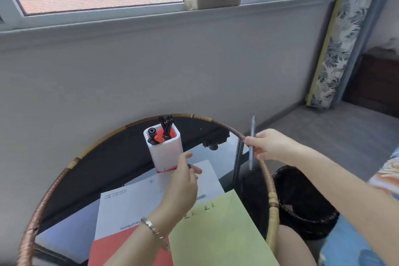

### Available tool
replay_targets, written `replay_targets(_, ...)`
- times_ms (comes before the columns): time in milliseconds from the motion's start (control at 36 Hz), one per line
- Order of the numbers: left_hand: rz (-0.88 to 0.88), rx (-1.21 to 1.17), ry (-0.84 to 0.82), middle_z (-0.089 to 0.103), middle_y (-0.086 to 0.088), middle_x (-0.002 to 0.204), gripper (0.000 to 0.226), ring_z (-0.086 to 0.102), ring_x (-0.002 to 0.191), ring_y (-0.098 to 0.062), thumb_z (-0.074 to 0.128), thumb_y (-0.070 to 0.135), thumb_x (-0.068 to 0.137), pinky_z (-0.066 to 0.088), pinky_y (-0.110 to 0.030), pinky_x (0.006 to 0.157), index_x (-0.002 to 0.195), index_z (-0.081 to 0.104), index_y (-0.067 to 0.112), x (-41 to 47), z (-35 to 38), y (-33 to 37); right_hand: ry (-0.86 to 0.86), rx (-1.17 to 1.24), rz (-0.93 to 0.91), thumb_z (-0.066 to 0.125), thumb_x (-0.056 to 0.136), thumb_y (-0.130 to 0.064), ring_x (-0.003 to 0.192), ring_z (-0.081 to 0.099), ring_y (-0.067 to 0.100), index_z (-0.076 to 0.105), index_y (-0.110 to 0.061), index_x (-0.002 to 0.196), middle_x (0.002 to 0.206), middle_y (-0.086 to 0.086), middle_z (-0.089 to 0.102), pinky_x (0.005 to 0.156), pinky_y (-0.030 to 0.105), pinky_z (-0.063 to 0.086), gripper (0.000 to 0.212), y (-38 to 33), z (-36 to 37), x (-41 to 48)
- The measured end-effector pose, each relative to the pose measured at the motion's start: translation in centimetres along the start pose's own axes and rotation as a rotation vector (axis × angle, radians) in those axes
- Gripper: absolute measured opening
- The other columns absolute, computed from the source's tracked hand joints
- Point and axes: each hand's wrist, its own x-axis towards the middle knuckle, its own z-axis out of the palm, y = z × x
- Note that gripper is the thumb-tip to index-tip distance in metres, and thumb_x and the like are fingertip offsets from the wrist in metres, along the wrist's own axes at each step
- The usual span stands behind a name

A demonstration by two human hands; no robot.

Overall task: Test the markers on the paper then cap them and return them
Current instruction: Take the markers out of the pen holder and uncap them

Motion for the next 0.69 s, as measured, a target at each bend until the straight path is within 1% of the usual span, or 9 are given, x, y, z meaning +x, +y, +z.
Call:
replay_targets(56, -0.035, -0.068, 0.018, 0.058, 0.006, 0.101, 0.027, 0.054, 0.089, -0.009, 0.03, 0.012, 0.099, 0.044, -0.009, 0.056, 0.126, 0.029, 0.018, 0.5, 0.8, -0.1, -0.024, -0.122, 0.034, 0.055, 0.09, -0.024, 0.051, 0.047, 0.01, 0.061, -0.003, 0.087, 0.062, 0.002, 0.05, 0.046, 0.015, 0.04, 0.023, 1.2, -0.1, 1.3)
replay_targets(139, -0.075, -0.124, 0.06, 0.063, 0.007, 0.089, 0.01, 0.06, 0.087, -0.014, 0.043, 0.019, 0.097, 0.048, -0.026, 0.063, 0.105, 0.041, 0.015, 1.4, 1.8, -0.1, 0.005, -0.341, 0.012, 0.057, 0.087, -0.026, 0.048, 0.046, 0.012, 0.06, -0.008, 0.093, 0.062, 0.001, 0.051, 0.047, 0.021, 0.037, 0.019, 2.5, 1.2, 2.8)
replay_targets(167, -0.082, -0.122, 0.069, 0.064, 0.005, 0.086, 0.006, 0.061, 0.084, -0.013, 0.046, 0.02, 0.096, 0.048, -0.027, 0.063, 0.097, 0.042, 0.016, 1.7, 2.1, -0.1, 0.015, -0.385, 0.008, 0.058, 0.086, -0.026, 0.049, 0.048, 0.013, 0.057, -0.012, 0.092, 0.064, 0.0, 0.052, 0.047, 0.022, 0.037, 0.016, 2.9, 1.7, 3.0)
replay_targets(222, -0.09, -0.095, 0.072, 0.065, 0.002, 0.083, 0.011, 0.061, 0.077, -0.008, 0.052, 0.022, 0.094, 0.047, -0.027, 0.064, 0.087, 0.043, 0.019, 2.3, 2.9, 0.0, 0.051, -0.467, -0.001, 0.06, 0.084, -0.026, 0.056, 0.049, 0.016, 0.052, -0.014, 0.078, 0.068, 0.001, 0.052, 0.049, 0.024, 0.035, 0.016, 3.8, 2.4, 3.4)
replay_targets(306, -0.099, -0.038, 0.048, 0.065, 0.002, 0.087, 0.008, 0.061, 0.077, -0.008, 0.054, 0.024, 0.092, 0.047, -0.024, 0.066, 0.089, 0.047, 0.02, 3.4, 4.4, -0.1, 0.129, -0.526, -0.009, 0.062, 0.081, -0.028, 0.068, 0.055, 0.023, 0.054, -0.005, 0.078, 0.078, 0.008, 0.059, 0.056, 0.032, 0.039, 0.025, 5.2, 3.0, 3.9)
replay_targets(389, -0.063, 0.123, 0.012, 0.061, 0.004, 0.088, 0.009, 0.059, 0.083, -0.013, 0.052, 0.028, 0.092, 0.048, -0.025, 0.07, 0.09, 0.052, 0.019, 5.1, 6.5, 0.0, 0.21, -0.525, -0.054, 0.061, 0.083, -0.032, 0.086, 0.06, 0.026, 0.058, -0.007, 0.098, 0.095, 0.008, 0.063, 0.07, 0.034, 0.047, 0.029, 5.6, 3.1, 3.8)
replay_targets(472, -0.022, 0.325, -0.014, 0.06, 0.001, 0.09, 0.013, 0.056, 0.084, -0.017, 0.053, 0.03, 0.091, 0.044, -0.029, 0.068, 0.085, 0.052, 0.018, 6.8, 8.6, 0.3, 0.241, -0.483, -0.08, 0.057, 0.088, -0.033, 0.091, 0.059, 0.026, 0.055, -0.009, 0.108, 0.1, 0.009, 0.062, 0.072, 0.031, 0.044, 0.031, 6.0, 3.1, 3.8)
replay_targets(583, -0.019, 0.349, -0.057, 0.06, -0.002, 0.094, 0.016, 0.057, 0.086, -0.02, 0.055, 0.031, 0.089, 0.045, -0.03, 0.07, 0.083, 0.053, 0.017, 8.1, 10.5, 0.6, 0.241, -0.32, -0.076, 0.047, 0.093, -0.024, 0.077, 0.061, 0.02, 0.061, -0.011, 0.104, 0.091, 0.004, 0.064, 0.072, 0.032, 0.051, 0.023, 6.9, 2.4, 3.9)
replay_targets(694, -0.004, 0.263, -0.105, 0.057, 0.0, 0.089, 0.015, 0.058, 0.089, -0.02, 0.058, 0.026, 0.088, 0.047, -0.03, 0.077, 0.096, 0.059, 0.014, 8.4, 10.7, 1.3, 0.217, -0.19, -0.052, 0.047, 0.092, -0.021, 0.058, 0.06, 0.009, 0.059, -0.015, 0.107, 0.078, -0.003, 0.061, 0.053, 0.02, 0.045, 0.02, 7.3, 1.9, 3.8)
